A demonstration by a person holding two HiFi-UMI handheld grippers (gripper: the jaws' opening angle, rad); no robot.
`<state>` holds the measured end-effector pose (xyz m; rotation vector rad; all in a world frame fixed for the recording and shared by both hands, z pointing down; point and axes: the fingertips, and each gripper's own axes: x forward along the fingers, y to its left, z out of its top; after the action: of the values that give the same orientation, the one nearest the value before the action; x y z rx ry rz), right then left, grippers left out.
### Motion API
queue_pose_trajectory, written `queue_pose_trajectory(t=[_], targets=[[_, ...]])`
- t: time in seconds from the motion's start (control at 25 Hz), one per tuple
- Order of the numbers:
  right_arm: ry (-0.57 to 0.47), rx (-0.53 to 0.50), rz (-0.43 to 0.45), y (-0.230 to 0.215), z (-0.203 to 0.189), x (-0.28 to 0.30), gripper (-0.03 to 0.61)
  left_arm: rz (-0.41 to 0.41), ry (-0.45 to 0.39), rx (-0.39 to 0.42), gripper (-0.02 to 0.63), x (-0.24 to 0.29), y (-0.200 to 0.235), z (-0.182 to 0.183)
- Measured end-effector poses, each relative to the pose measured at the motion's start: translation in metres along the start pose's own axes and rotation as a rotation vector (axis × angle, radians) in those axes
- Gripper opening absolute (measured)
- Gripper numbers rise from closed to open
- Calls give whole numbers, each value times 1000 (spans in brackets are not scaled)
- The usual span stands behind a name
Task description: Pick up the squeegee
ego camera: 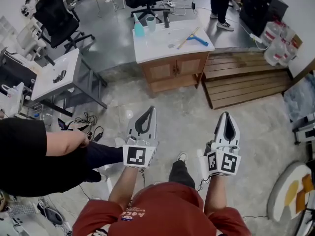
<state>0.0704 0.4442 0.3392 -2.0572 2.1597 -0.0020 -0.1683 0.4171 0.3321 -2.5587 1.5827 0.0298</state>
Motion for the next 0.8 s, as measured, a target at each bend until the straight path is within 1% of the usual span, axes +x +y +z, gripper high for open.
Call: queue_pose_trajectory(t=[0.08, 0.2, 0.32, 0.44, 0.56, 0.8], targets=[[4, 4, -1, -31, 0, 32, 6, 4, 30, 13, 17, 42, -10, -5], [8, 19, -4, -75, -1, 74, 6, 8, 4, 4, 17, 100, -27, 0], [6, 31, 5, -109, -3, 107, 6, 15, -4, 1, 17, 144, -40, 1], [-2, 46, 10, -137, -1, 131, 6, 25, -2, 13, 17, 176, -50, 2], [-8, 52, 11, -158, 3, 148, 6, 28, -9, 7, 17, 201, -60, 6], [-4, 29, 26, -176, 7, 172, 8, 32, -28, 4, 17, 235, -65, 10]])
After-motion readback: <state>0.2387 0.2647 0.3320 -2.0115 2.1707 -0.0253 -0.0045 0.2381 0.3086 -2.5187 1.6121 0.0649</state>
